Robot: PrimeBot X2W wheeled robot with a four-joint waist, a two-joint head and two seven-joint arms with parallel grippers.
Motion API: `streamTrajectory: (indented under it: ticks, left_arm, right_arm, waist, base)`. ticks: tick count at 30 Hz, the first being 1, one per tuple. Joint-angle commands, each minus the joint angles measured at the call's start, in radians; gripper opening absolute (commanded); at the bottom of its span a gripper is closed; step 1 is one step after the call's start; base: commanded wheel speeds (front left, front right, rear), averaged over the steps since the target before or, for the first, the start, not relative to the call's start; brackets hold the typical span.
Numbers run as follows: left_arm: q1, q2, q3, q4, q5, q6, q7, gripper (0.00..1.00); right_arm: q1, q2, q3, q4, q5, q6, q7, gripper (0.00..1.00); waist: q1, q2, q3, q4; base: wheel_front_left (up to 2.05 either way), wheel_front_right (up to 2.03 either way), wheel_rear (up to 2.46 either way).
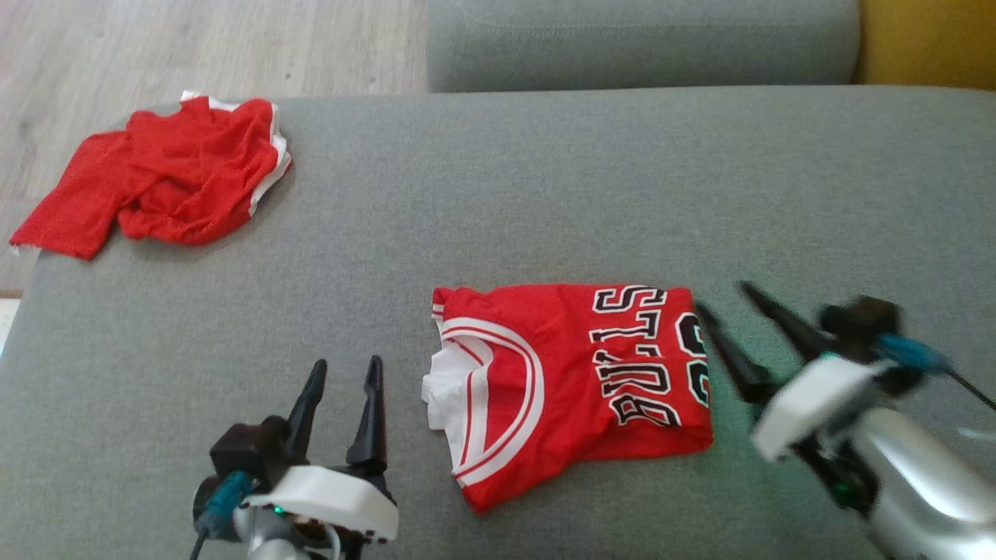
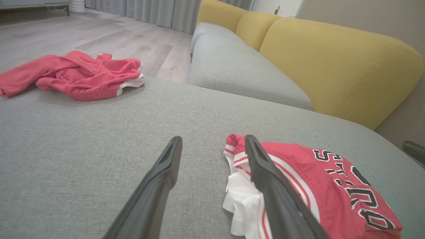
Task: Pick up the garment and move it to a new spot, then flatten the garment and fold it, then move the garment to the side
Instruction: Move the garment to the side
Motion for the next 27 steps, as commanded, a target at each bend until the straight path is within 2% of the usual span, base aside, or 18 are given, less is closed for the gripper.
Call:
streamTrajectory:
  ticks: [1, 4, 8, 9, 16, 20, 24, 27]
  left_arm:
    - [-0.021, 0.000, 0.043, -0.032, 0.012, -0.005, -0.012, 1.00]
    - [-0.009, 0.000, 0.056, -0.033, 0.030, -0.012, -0.012, 1.00]
    - [0.010, 0.000, 0.075, -0.035, 0.057, -0.025, -0.012, 1.00]
    - [0.010, 0.000, 0.075, -0.035, 0.057, -0.025, -0.012, 1.00]
    - [0.051, 0.000, 0.114, -0.031, 0.102, -0.048, -0.012, 1.00]
    - [0.070, 0.000, 0.139, -0.028, 0.113, -0.058, -0.012, 1.00]
    - [0.076, 0.000, 0.146, -0.029, 0.117, -0.062, -0.012, 1.00]
    - [0.073, 0.000, 0.147, -0.029, 0.116, -0.063, -0.012, 1.00]
  right_arm:
    - [0.009, -0.021, -0.044, -0.018, -0.036, -0.001, -0.026, 1.00]
    - [0.086, -0.006, -0.185, -0.012, -0.102, -0.001, -0.065, 1.00]
    - [0.203, 0.045, -0.352, -0.039, -0.198, -0.001, -0.083, 1.00]
    - [0.203, 0.045, -0.352, -0.039, -0.198, -0.001, -0.083, 1.00]
    - [0.399, 0.169, -0.577, -0.168, -0.333, -0.001, -0.085, 1.00]
    - [0.460, 0.215, -0.633, -0.213, -0.384, -0.001, -0.085, 1.00]
    - [0.476, 0.232, -0.646, -0.220, -0.407, -0.001, -0.085, 1.00]
    - [0.467, 0.249, -0.643, -0.200, -0.366, -0.001, -0.086, 1.00]
  waist:
    - [0.0000, 0.0000, -0.010, -0.006]
    - [0.0000, 0.0000, -0.022, -0.005]
    - [0.0000, 0.0000, -0.038, -0.001]
    - [0.0000, 0.0000, -0.038, -0.001]
    - [0.0000, 0.0000, -0.059, -0.001]
    - [0.0000, 0.0000, -0.065, -0.005]
    - [0.0000, 0.0000, -0.064, -0.007]
    - [0.0000, 0.0000, -0.059, -0.007]
  base:
    - [0.00, 0.00, 0.00]
    - [0.00, 0.00, 0.00]
    - [0.00, 0.00, 0.00]
    - [0.00, 0.00, 0.00]
    - [0.00, 0.00, 0.00]
    - [0.00, 0.00, 0.00]
    - [0.00, 0.00, 0.00]
    - [0.00, 0.00, 0.00]
